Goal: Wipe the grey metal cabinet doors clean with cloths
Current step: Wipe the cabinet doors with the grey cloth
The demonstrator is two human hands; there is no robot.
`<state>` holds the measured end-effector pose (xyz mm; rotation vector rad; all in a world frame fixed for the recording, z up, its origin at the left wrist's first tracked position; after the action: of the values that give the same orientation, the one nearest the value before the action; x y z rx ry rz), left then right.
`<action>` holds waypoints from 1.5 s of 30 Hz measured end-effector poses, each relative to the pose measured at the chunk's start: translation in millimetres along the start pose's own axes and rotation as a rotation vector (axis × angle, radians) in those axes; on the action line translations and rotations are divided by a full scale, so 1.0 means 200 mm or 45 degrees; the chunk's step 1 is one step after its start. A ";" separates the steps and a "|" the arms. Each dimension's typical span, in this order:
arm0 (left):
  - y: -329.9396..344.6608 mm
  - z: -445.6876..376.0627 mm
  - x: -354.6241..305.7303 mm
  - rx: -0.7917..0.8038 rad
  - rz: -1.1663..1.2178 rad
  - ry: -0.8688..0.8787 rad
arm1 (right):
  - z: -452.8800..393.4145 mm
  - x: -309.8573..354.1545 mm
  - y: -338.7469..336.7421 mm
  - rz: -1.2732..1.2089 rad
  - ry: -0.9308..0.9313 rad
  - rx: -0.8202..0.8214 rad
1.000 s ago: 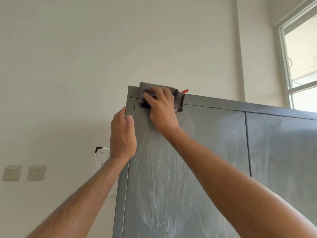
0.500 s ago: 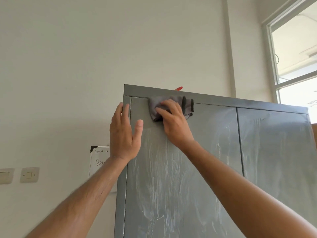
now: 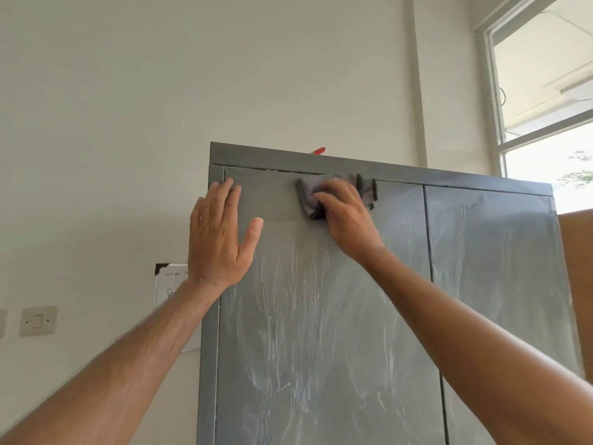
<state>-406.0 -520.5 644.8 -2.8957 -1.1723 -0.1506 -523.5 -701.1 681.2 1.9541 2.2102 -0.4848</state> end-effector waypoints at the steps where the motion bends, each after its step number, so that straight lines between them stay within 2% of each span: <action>1: 0.00 0.00 0.00 0.008 -0.015 0.003 | -0.03 -0.10 -0.06 0.005 0.108 -0.053; 3: 0.01 0.00 0.00 0.021 -0.041 0.007 | -0.13 -0.24 -0.13 0.004 0.304 -0.174; 4: 0.02 0.00 0.00 0.030 -0.053 0.009 | -0.16 -0.25 -0.12 -0.007 0.325 -0.197; 6: 0.02 0.00 0.00 0.036 -0.073 0.013 | -0.13 -0.17 -0.05 -0.025 0.225 -0.154; 8: 0.02 0.00 0.00 0.039 -0.086 0.010 | 0.00 -0.10 0.00 -0.052 0.044 -0.027; 10: 0.03 0.00 -0.01 0.047 -0.103 0.004 | 0.09 -0.16 -0.04 -0.033 -0.030 0.010; 13: 0.03 -0.01 -0.02 0.062 -0.163 0.017 | 0.02 -0.41 -0.20 -0.047 0.267 -0.168; 15: 0.03 -0.01 -0.02 0.065 -0.212 0.021 | -0.03 -0.45 -0.20 -0.090 0.415 -0.246; 16: 0.02 -0.01 -0.02 0.062 -0.229 0.006 | -0.03 -0.41 -0.17 -0.100 0.386 -0.223; 18: -0.01 -0.01 -0.04 0.036 -0.239 -0.041 | 0.05 -0.31 -0.11 -0.095 0.172 -0.088; 20: -0.05 -0.05 -0.10 -0.012 -0.205 -0.039 | 0.16 -0.35 -0.14 -0.050 0.033 0.013; 22: -0.06 -0.12 -0.23 -0.019 -0.141 0.036 | 0.16 -0.55 -0.25 -0.033 0.217 -0.062; 24: 0.01 -0.19 -0.39 0.060 -0.071 0.134 | 0.09 -0.70 -0.33 -0.066 0.434 -0.202; 25: 0.06 -0.22 -0.46 0.122 -0.043 0.171 | 0.06 -0.69 -0.32 -0.085 0.454 -0.220; 27: 0.16 -0.26 -0.60 0.228 -0.015 0.214 | 0.06 -0.59 -0.25 -0.106 0.324 -0.169; 30: 0.28 -0.27 -0.74 0.279 -0.052 0.249 | 0.22 -0.52 -0.23 -0.107 0.020 -0.037; 32: 0.31 -0.27 -0.76 0.282 -0.099 0.239 | 0.27 -0.63 -0.29 -0.071 0.060 -0.057; 34: 0.33 -0.26 -0.76 0.276 -0.146 0.225 | 0.22 -0.80 -0.37 -0.084 0.280 -0.164; 36: 0.33 -0.26 -0.75 0.274 -0.176 0.229 | 0.13 -0.87 -0.38 -0.110 0.404 -0.243; 38: 0.34 -0.25 -0.75 0.272 -0.209 0.240 | 0.12 -0.80 -0.34 -0.129 0.326 -0.226; 40: 0.34 -0.25 -0.76 0.261 -0.237 0.240 | 0.21 -0.72 -0.31 -0.127 0.122 -0.123; 42: 0.33 -0.26 -0.76 0.249 -0.255 0.233 | 0.30 -0.76 -0.33 -0.082 0.025 -0.068; 45: 0.33 -0.27 -0.78 0.196 -0.273 0.186 | 0.23 -1.00 -0.44 -0.115 0.365 -0.242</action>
<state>-476.6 -677.8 686.2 -2.5759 -1.3967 -0.2567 -587.7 -912.1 715.7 1.9318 2.4167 -0.0005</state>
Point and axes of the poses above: each hand's wrist, its own z-axis away from the middle knuckle, its own y-axis out of the palm, x = y × z, the point moved 10 cm from there along -z, towards the middle knuckle, and after that the axes turned 8 degrees about -z, right-handed, at the moved point
